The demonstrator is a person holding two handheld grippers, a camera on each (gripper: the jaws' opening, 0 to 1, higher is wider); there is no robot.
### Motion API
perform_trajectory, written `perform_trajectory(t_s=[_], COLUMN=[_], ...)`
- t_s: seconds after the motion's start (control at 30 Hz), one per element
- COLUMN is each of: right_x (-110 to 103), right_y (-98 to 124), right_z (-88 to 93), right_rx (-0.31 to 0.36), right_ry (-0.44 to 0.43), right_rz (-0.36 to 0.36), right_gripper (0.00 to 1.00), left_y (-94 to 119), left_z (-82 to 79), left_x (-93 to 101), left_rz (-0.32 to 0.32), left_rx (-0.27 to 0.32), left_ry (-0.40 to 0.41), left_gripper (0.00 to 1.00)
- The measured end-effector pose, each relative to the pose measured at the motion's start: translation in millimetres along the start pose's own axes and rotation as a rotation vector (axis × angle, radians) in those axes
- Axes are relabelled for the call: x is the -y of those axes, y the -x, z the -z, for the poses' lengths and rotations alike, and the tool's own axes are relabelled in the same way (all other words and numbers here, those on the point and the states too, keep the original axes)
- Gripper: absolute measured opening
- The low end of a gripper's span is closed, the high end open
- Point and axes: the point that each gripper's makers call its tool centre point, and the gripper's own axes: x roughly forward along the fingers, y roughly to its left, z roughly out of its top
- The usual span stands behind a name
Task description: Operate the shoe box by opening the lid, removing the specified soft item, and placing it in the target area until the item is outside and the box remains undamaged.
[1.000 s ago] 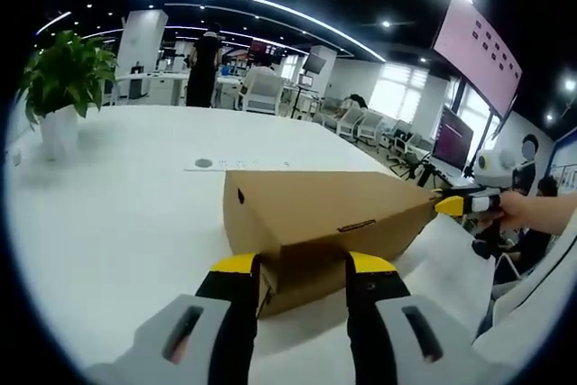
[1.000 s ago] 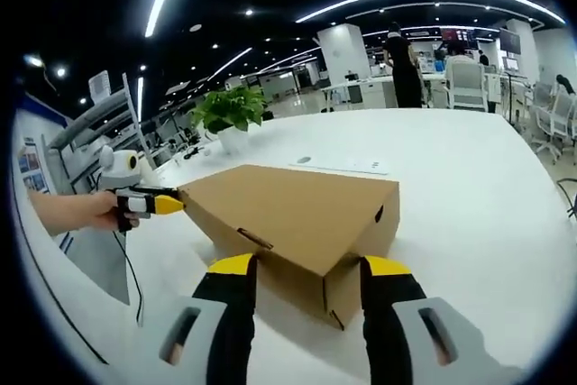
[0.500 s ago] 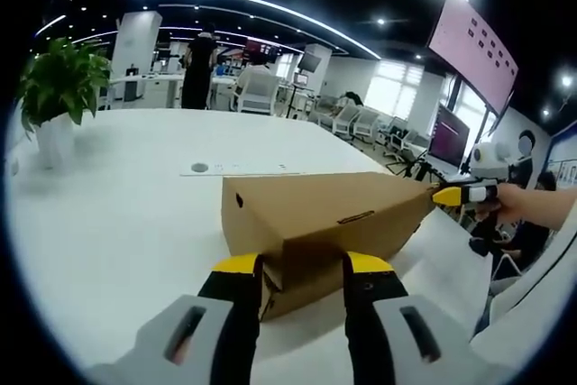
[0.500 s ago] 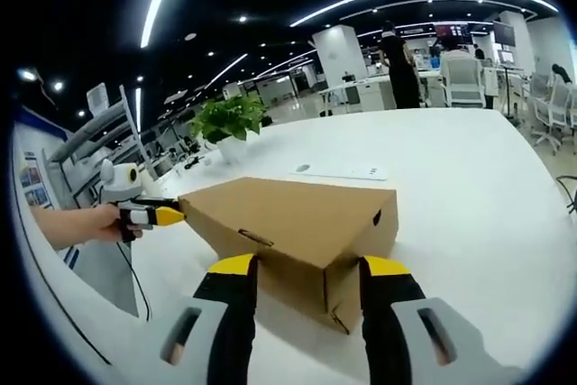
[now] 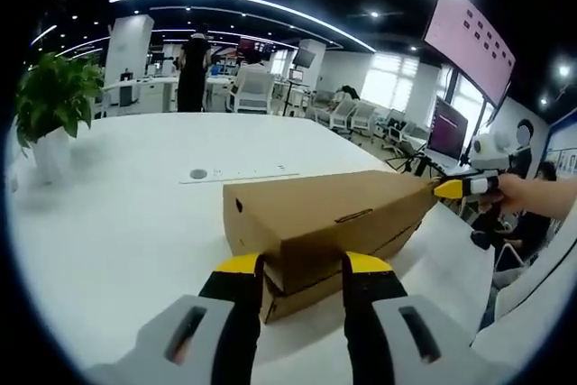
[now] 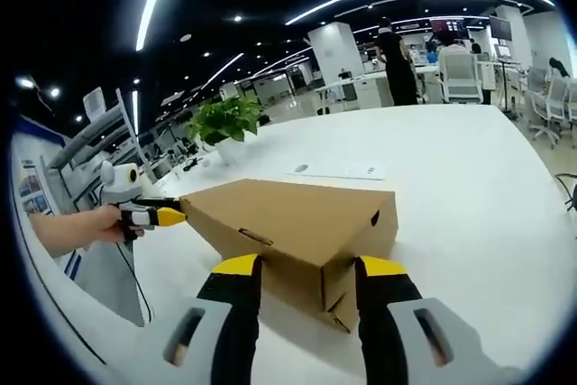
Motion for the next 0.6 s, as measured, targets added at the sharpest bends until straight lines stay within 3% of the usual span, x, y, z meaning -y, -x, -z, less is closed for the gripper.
perform_trajectory(t_s=[0.6], right_x=[2.6], right_y=[1.8], right_z=[-12.2], right_rx=[0.010], right_ry=[-0.048], right_rz=[0.013], right_gripper=[0.39], left_y=[-0.8], left_z=[-12.5], left_x=[0.7], left_rz=[0.014], left_rx=[-0.021], left_ry=[0.007], left_gripper=[0.33])
